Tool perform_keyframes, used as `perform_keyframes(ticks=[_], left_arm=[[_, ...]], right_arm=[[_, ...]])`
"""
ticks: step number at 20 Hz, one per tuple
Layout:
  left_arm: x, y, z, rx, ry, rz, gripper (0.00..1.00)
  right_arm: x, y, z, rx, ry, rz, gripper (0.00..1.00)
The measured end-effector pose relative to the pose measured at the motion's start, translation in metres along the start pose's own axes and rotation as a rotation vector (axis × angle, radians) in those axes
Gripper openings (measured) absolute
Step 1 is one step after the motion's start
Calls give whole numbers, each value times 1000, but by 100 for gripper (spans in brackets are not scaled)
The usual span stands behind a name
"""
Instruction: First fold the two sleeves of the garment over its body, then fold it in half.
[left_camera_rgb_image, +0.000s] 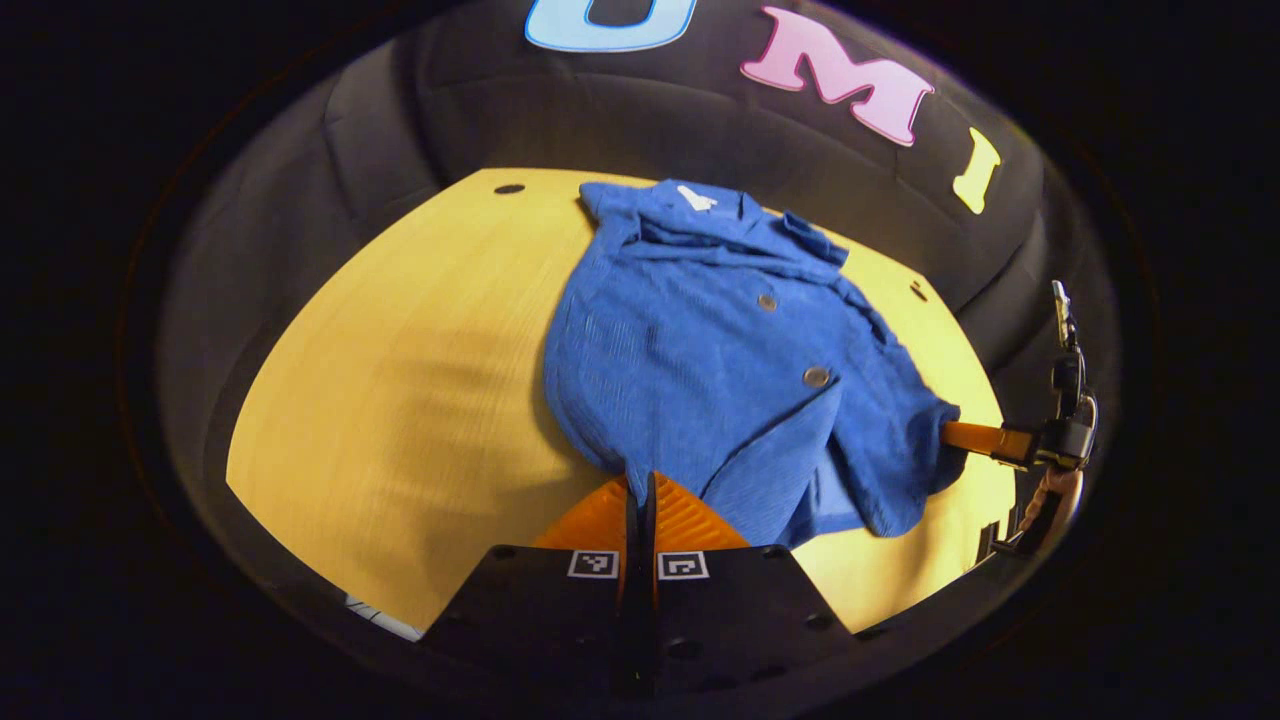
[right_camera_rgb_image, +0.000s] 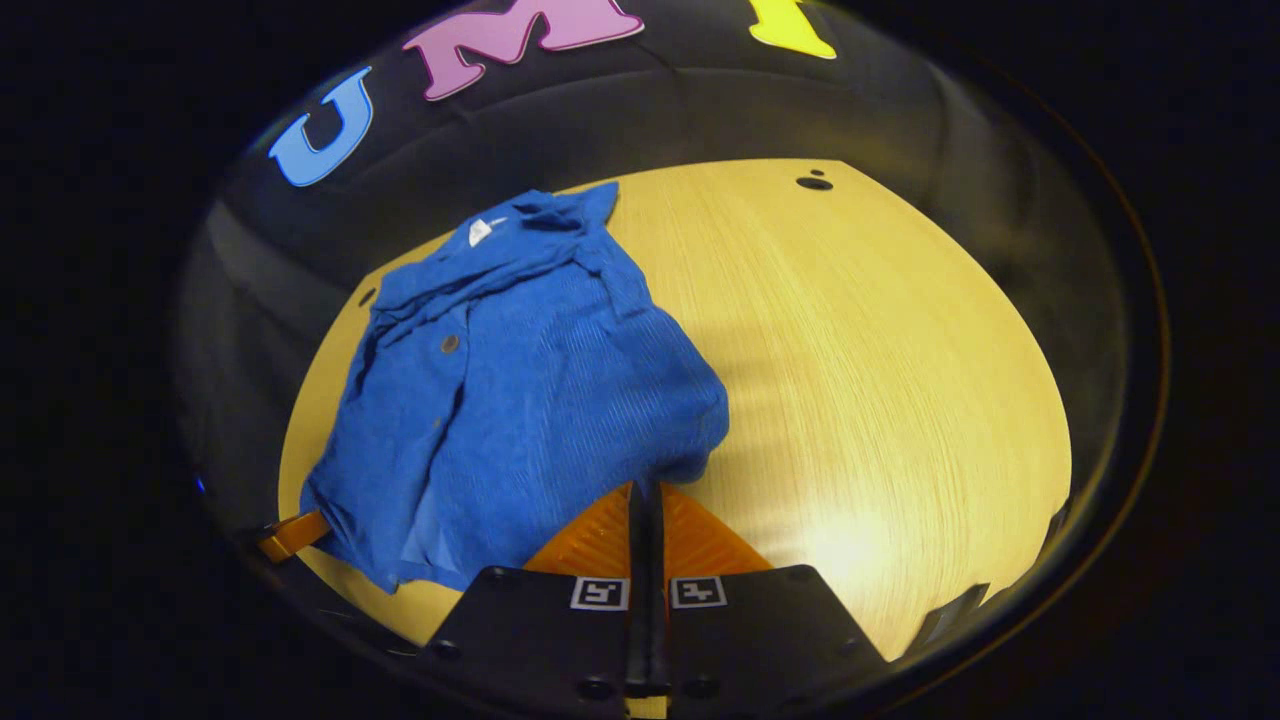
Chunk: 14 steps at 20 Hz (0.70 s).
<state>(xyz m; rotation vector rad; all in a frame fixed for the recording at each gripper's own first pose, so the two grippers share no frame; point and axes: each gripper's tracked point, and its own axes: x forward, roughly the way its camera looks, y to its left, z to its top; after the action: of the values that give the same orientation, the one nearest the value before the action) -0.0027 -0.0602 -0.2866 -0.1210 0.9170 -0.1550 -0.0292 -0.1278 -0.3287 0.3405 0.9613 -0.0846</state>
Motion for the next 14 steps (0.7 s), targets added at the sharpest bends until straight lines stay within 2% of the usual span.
perform_keyframes(ticks=[7,14], left_arm=[[10,-9,118,36,-139,-41,0],[59,12,279,139,-354,-6,0]], right_arm=[[13,52,132,-37,-179,114,1],[62,93,287,17,-362,187,1]])
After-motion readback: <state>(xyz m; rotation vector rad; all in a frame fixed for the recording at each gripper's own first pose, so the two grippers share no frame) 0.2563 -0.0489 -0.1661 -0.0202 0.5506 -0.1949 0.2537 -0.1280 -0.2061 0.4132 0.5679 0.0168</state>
